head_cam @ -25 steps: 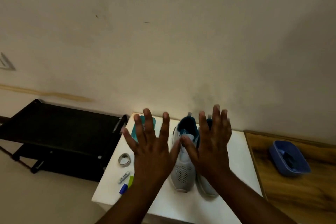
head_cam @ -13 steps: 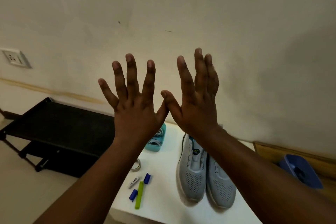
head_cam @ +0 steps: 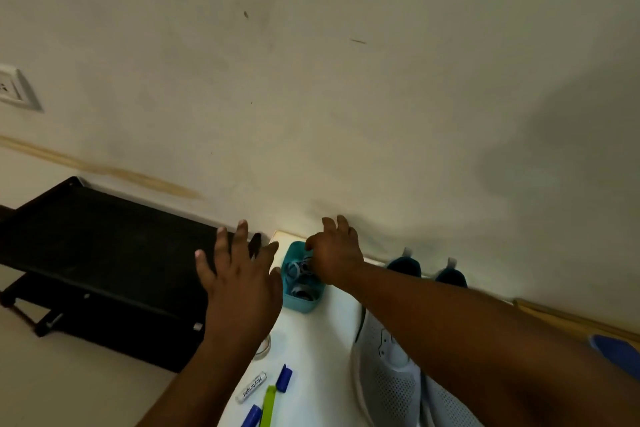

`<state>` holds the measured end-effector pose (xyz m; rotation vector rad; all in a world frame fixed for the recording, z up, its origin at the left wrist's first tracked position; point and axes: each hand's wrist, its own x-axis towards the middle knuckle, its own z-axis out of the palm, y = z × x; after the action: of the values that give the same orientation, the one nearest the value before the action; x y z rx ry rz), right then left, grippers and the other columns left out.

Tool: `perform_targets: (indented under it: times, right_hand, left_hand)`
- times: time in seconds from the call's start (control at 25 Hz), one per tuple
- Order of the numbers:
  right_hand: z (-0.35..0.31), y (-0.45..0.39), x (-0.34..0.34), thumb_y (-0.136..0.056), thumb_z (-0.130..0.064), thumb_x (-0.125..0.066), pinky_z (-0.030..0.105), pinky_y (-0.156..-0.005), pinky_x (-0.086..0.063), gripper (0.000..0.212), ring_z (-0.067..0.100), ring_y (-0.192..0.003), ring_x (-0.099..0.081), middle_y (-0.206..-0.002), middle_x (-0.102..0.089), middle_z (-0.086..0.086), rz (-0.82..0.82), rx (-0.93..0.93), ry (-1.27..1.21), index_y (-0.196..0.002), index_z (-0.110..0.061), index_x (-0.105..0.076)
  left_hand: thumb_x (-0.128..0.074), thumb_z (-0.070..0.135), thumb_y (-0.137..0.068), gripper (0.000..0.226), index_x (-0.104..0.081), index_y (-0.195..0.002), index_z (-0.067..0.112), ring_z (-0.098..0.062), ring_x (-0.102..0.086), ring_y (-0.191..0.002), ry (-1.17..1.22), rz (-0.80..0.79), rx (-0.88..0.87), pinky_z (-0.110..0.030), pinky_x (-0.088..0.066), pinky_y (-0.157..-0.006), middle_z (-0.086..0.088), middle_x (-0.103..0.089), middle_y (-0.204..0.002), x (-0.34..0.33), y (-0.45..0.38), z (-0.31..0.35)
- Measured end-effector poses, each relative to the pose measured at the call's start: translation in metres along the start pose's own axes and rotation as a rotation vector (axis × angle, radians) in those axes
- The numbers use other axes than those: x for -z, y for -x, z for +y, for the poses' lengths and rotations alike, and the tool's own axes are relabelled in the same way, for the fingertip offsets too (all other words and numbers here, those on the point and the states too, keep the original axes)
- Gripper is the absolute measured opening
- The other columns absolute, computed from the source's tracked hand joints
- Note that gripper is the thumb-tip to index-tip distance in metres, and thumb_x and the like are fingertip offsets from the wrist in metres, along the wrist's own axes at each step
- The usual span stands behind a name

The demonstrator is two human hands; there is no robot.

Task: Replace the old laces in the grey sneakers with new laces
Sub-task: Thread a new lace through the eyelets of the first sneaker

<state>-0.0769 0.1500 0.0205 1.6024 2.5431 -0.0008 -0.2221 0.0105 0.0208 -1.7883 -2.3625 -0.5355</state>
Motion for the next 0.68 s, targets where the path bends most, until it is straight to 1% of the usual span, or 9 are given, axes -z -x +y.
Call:
perform_targets:
  times: [0.08, 0.12, 0.16, 0.2, 0.28, 0.36, 0.44, 0.56, 0.68]
  right_hand:
    - [-0.002, -0.012, -0.009, -0.091, -0.035, -0.069, 0.059, -0.122, -0.012, 0.044, 0.052, -0.152, -0.001, -0.165, -0.018, 0.018, -0.044, 0.001, 0.117, -0.134, -0.028, -0.064]
    - [-0.003, -0.013, -0.012, -0.092, -0.035, -0.068, 0.061, -0.122, -0.011, 0.043, 0.054, -0.151, -0.001, -0.165, -0.017, 0.019, -0.053, 0.005, 0.167, -0.134, -0.025, -0.064]
    - [-0.004, -0.014, -0.017, -0.091, -0.036, -0.068, 0.061, -0.121, -0.013, 0.043, 0.054, -0.15, -0.004, -0.163, -0.02, 0.02, -0.054, 0.017, 0.206, -0.131, -0.022, -0.065]
    - [-0.005, -0.013, -0.021, -0.09, -0.038, -0.069, 0.06, -0.119, -0.018, 0.042, 0.052, -0.148, -0.013, -0.158, -0.028, 0.02, -0.042, 0.033, 0.241, -0.128, -0.02, -0.067]
    - [-0.008, -0.008, -0.026, -0.086, -0.042, -0.07, 0.051, -0.107, -0.03, 0.039, 0.04, -0.131, -0.034, -0.137, -0.045, 0.013, 0.008, 0.049, 0.276, -0.118, -0.021, -0.068]
    - [-0.009, -0.009, -0.029, -0.084, -0.041, -0.071, 0.046, -0.098, -0.033, 0.035, 0.033, -0.118, -0.04, -0.124, -0.049, 0.009, 0.051, 0.013, 0.258, -0.113, -0.022, -0.068]
    - [-0.007, -0.012, -0.028, -0.084, -0.038, -0.071, 0.045, -0.095, -0.034, 0.033, 0.031, -0.114, -0.042, -0.119, -0.051, 0.007, 0.086, -0.022, 0.24, -0.112, -0.021, -0.068]
    - [-0.004, -0.013, -0.023, -0.083, -0.029, -0.07, 0.045, -0.093, -0.035, 0.029, 0.031, -0.113, -0.044, -0.118, -0.052, 0.007, 0.117, -0.061, 0.206, -0.11, -0.02, -0.068]
    - [0.002, -0.011, -0.011, -0.084, -0.027, -0.07, 0.043, -0.091, -0.04, 0.026, 0.032, -0.111, -0.047, -0.118, -0.054, 0.007, 0.191, -0.13, 0.113, -0.109, -0.022, -0.072]
  left_hand:
    - [-0.064, 0.043, -0.09, 0.053, -0.055, -0.142, 0.034, -0.041, -0.013, -0.153, 0.019, 0.01, 0.005, -0.069, -0.013, -0.117, -0.015, -0.028, -0.163, -0.009, 0.0, 0.004]
    - [-0.063, 0.043, -0.091, 0.051, -0.057, -0.14, 0.034, -0.041, -0.016, -0.152, 0.028, 0.025, 0.004, -0.069, -0.015, -0.116, -0.015, -0.03, -0.162, -0.011, -0.001, 0.005]
    - [-0.059, 0.044, -0.091, 0.048, -0.058, -0.139, 0.035, -0.041, -0.017, -0.152, 0.035, 0.041, 0.003, -0.069, -0.016, -0.116, -0.015, -0.031, -0.162, -0.014, -0.003, 0.006]
    - [-0.053, 0.045, -0.091, 0.048, -0.058, -0.138, 0.035, -0.041, -0.019, -0.151, 0.041, 0.055, 0.003, -0.069, -0.017, -0.116, -0.014, -0.033, -0.161, -0.016, -0.005, 0.006]
    - [-0.046, 0.047, -0.089, 0.051, -0.058, -0.137, 0.035, -0.04, -0.02, -0.151, 0.043, 0.073, 0.001, -0.068, -0.018, -0.115, -0.014, -0.034, -0.16, -0.017, -0.007, 0.004]
    - [-0.047, 0.046, -0.09, 0.05, -0.058, -0.138, 0.036, -0.04, -0.018, -0.152, 0.039, 0.07, 0.011, -0.067, -0.017, -0.116, -0.014, -0.033, -0.161, -0.019, -0.005, 0.0]
    - [-0.057, 0.044, -0.092, 0.046, -0.058, -0.138, 0.036, -0.039, -0.017, -0.152, 0.044, 0.066, 0.027, -0.067, -0.016, -0.116, -0.014, -0.033, -0.161, -0.02, -0.001, -0.003]
    - [-0.068, 0.043, -0.087, 0.052, -0.059, -0.137, 0.036, -0.039, -0.018, -0.152, 0.049, 0.051, 0.033, -0.067, -0.017, -0.116, -0.014, -0.034, -0.16, -0.018, 0.001, -0.004]
    - [-0.064, 0.044, -0.089, 0.052, -0.057, -0.139, 0.035, -0.04, -0.017, -0.152, 0.056, 0.068, 0.018, -0.068, -0.016, -0.116, -0.014, -0.032, -0.162, -0.012, -0.002, -0.003]
